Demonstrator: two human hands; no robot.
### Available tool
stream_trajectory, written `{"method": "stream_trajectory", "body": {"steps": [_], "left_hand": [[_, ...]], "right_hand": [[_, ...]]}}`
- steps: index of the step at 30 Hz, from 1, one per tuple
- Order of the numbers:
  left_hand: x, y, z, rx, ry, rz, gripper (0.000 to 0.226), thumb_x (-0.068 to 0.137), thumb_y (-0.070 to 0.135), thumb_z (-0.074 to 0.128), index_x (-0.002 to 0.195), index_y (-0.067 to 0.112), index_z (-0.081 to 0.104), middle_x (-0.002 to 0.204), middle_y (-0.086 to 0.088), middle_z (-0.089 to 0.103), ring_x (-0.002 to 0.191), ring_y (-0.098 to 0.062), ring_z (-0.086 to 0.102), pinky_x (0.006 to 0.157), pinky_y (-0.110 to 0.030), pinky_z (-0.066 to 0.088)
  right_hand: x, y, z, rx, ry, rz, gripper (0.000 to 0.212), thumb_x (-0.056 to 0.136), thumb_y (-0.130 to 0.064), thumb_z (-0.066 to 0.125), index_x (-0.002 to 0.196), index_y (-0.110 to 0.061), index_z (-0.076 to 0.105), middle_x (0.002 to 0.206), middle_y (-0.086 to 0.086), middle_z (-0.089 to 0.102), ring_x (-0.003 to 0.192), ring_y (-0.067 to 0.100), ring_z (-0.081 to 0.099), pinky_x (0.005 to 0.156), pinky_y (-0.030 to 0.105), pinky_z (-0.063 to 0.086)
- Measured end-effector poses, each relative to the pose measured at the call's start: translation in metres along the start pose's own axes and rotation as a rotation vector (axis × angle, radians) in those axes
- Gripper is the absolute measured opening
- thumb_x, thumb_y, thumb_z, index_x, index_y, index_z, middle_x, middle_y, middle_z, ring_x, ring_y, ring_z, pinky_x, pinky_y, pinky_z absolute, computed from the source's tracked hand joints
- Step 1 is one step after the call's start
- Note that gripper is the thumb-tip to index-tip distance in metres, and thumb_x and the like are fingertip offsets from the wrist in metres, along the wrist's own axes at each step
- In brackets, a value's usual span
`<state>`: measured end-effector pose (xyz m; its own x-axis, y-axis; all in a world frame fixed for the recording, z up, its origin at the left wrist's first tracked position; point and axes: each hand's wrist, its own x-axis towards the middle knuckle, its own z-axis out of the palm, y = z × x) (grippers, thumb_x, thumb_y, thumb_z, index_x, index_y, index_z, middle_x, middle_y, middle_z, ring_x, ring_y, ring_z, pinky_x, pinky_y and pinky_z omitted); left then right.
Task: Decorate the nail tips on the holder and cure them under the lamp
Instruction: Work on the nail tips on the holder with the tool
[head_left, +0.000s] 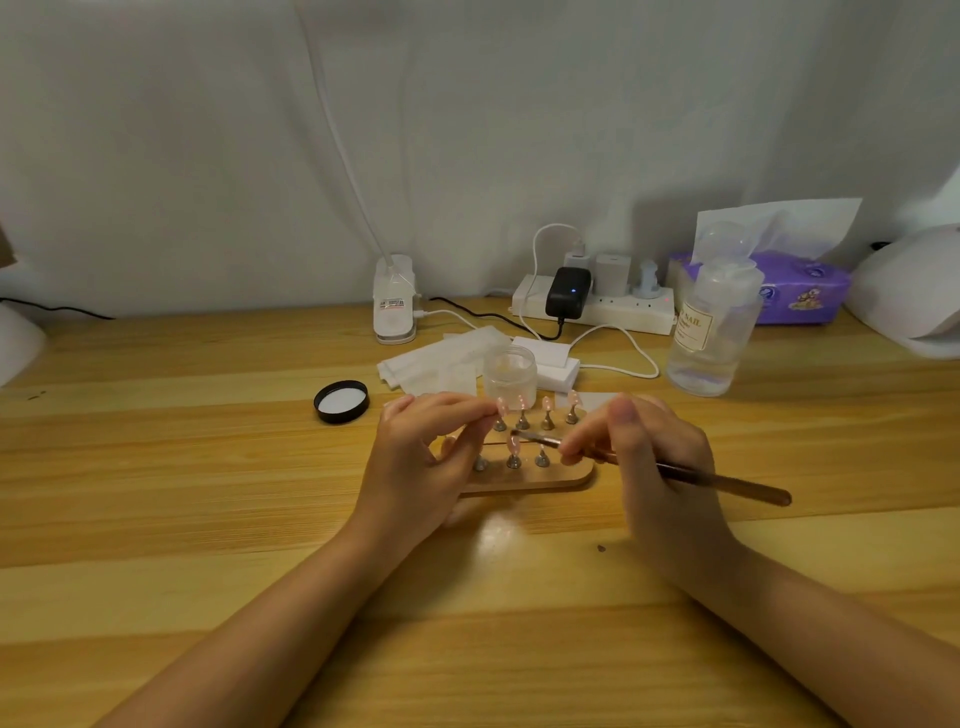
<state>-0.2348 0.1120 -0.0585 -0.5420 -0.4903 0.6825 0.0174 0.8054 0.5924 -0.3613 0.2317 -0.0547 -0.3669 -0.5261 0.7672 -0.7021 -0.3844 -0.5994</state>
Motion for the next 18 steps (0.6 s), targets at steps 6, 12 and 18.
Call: {"method": "stream_trajectory", "body": {"steps": [6,12,18], "left_hand": [[0.0000,0.0002,-0.0007,0.020,-0.009,0.004,0.024,0.077,-0.002,0.066,0.096,0.011,0.071,0.089,0.009,0.065,0.086,-0.007,0.059,0.080,-0.060,0.043],[0.0003,0.0016,-0.0008,0.032,-0.012,0.011,0.019,0.077,0.002,0.066,0.093,0.011,0.071,0.086,0.005,0.067,0.082,-0.012,0.062,0.078,-0.058,0.044],[0.0001,0.0049,-0.0016,0.022,-0.023,-0.022,0.016,0.078,0.007,0.067,0.092,0.011,0.072,0.085,0.005,0.067,0.084,-0.013,0.062,0.081,-0.057,0.043]], "right_hand": [[0.0010,-0.0018,0.0010,0.005,-0.022,0.037,0.034,0.095,-0.033,0.034,0.080,-0.022,0.063,0.078,-0.009,0.064,0.080,0.006,0.061,0.072,0.048,0.048],[0.0000,-0.0023,0.0010,0.036,0.000,0.076,0.036,0.093,-0.036,0.032,0.071,-0.030,0.060,0.066,-0.012,0.062,0.070,0.005,0.060,0.070,0.048,0.047],[0.0008,-0.0006,0.0001,0.006,0.004,0.025,0.038,0.096,-0.038,0.031,0.077,-0.025,0.061,0.075,-0.011,0.062,0.076,0.005,0.060,0.071,0.041,0.049]]}}
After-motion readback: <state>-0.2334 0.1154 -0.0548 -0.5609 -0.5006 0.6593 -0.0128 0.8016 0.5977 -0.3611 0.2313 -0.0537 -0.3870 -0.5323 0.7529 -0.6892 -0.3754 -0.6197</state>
